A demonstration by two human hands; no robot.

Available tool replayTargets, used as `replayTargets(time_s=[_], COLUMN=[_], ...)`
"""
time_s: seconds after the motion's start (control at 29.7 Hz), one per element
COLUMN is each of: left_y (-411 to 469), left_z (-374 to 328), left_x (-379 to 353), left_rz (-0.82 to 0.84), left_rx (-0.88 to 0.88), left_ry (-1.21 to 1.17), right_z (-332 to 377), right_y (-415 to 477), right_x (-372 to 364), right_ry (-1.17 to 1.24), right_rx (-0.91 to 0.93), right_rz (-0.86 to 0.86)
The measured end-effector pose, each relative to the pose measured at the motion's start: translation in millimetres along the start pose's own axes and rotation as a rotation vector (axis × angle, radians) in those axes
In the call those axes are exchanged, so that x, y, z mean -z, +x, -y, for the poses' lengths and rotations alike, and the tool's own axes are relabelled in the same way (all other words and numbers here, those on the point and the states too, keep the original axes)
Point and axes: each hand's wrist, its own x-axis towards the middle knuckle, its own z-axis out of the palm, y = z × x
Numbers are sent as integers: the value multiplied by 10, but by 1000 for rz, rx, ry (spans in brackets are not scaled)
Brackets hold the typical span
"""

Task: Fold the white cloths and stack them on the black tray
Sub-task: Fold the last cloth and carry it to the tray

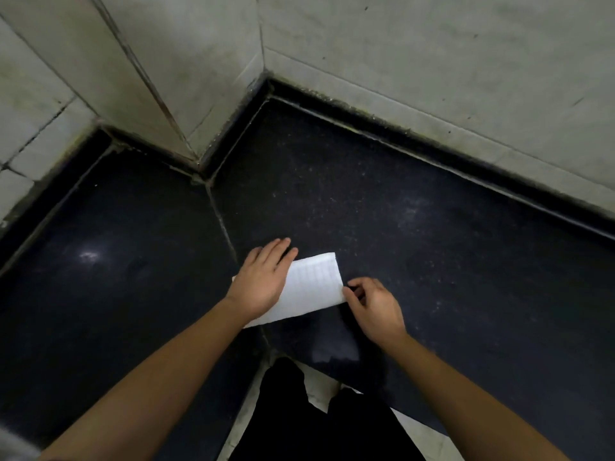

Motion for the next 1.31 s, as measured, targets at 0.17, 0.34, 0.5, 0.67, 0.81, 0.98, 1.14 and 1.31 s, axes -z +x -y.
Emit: replayTargets(time_s=[0.17,0.34,0.5,0.67,0.81,0.98,1.14,1.31], left_y=[548,829,856,840,847,826,804,828], left_z=[-286,-379,-444,-559,-529,-280,-30,37], left_x=[64,113,122,155,269,680,1205,1674], left_rz=[205,386,349,283,301,240,91,-207], left_rx=[-482,-543,-555,-469,-328,-55,89,61], left_ry=[390,496,505,459,350,-45,-316,-422], right_z=[118,136,179,211,235,368,714,1085], right_y=[-24,-16,-19,27,81,259,479,522], right_x=[-56,-101,-98,-41,119,437,1010,1596], right_ry=[-7,-63,-129,-15,159,327,312,122], right_rx=[-75,-151,-209,-287,-282,-188,13,329], right_rz=[-1,6,13,87,97,97,70,-175])
